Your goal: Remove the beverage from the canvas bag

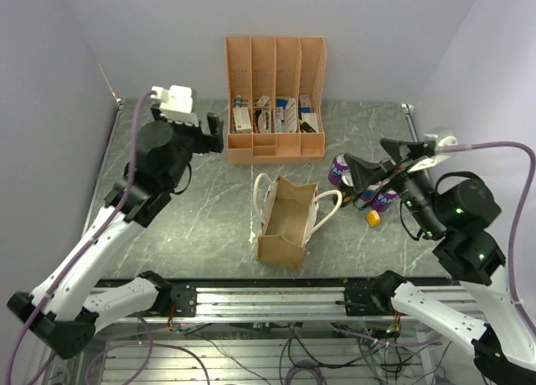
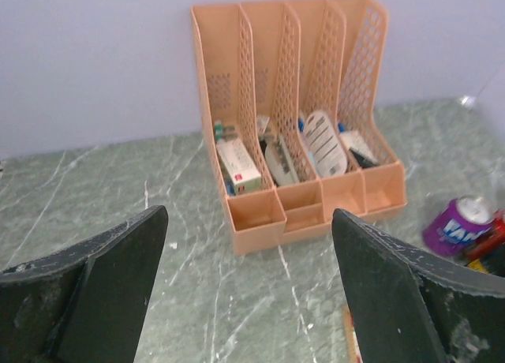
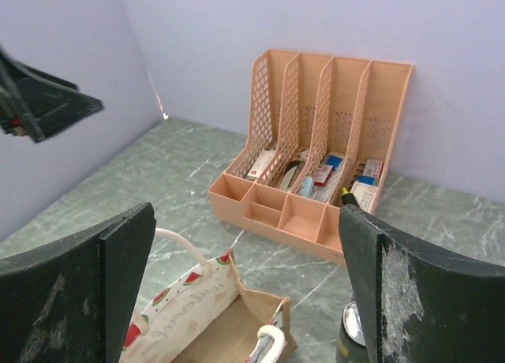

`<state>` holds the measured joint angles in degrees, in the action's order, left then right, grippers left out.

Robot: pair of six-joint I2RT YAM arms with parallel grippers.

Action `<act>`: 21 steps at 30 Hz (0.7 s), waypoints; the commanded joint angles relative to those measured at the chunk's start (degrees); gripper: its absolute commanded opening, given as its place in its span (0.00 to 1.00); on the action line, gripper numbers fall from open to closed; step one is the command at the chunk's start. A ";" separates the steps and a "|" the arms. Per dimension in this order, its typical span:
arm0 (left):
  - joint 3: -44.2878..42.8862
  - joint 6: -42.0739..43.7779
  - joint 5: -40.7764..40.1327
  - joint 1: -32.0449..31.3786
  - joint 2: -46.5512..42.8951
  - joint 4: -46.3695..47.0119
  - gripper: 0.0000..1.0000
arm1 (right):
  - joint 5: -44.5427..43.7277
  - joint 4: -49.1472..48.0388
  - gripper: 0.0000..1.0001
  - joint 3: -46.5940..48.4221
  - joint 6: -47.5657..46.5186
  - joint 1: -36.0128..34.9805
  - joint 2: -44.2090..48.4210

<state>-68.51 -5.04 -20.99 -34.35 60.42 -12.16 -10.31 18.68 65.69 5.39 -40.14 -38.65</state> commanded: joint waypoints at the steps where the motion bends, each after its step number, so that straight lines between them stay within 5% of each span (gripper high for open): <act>1: 1.42 -1.70 8.23 2.53 -7.29 4.83 0.95 | -4.87 4.29 1.00 2.62 1.93 -0.01 2.39; 21: 6.99 0.70 8.82 5.87 -14.61 11.09 0.96 | -11.87 5.53 1.00 6.91 -0.86 -0.24 1.50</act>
<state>-61.63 -5.54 -12.19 -29.02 45.87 -3.64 -21.89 25.58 71.33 5.41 -40.14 -36.49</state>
